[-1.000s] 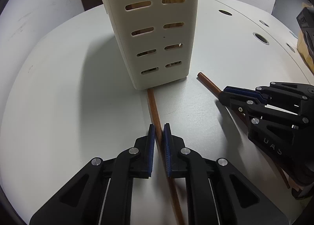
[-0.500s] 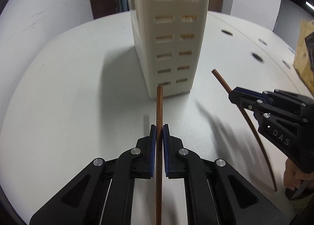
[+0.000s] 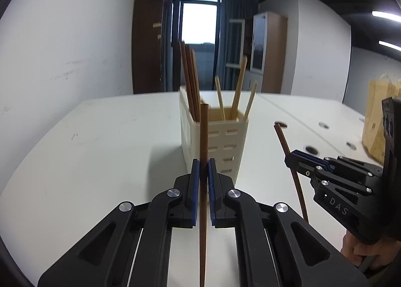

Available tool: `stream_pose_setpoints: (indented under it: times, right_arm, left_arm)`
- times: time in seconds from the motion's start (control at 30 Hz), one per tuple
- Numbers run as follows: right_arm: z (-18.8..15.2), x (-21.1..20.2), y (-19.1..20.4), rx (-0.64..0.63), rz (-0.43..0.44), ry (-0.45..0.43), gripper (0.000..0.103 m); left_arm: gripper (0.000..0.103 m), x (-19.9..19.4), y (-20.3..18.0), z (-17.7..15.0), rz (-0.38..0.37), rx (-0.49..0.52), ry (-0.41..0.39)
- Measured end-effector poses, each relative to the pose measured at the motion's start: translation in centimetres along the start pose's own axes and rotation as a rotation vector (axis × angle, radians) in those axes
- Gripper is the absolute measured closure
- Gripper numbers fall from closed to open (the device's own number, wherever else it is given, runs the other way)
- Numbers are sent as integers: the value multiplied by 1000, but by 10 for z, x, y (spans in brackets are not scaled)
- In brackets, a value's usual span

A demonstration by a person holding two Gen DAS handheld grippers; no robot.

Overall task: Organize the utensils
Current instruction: 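Lift both dark chopsticks up and carry them over the cream holder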

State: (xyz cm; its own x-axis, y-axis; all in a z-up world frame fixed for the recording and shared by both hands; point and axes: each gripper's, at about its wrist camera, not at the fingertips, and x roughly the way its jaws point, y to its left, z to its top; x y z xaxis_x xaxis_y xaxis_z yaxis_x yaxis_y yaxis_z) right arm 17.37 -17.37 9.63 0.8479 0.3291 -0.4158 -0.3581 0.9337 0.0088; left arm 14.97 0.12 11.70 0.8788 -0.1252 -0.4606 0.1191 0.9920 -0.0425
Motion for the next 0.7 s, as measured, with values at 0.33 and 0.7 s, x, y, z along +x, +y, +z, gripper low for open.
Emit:
stream_pose_setpoints:
  times: [0.33,0.7]
  right_arm:
    - [21,-36,6,-15,56,-198,95]
    - [61,-51,10,-41,71,-346,95]
  left_arm:
    - [97,-27,-1,32,-41,-18,-150]
    - [97,-38,-8,72,-47,-10,-286]
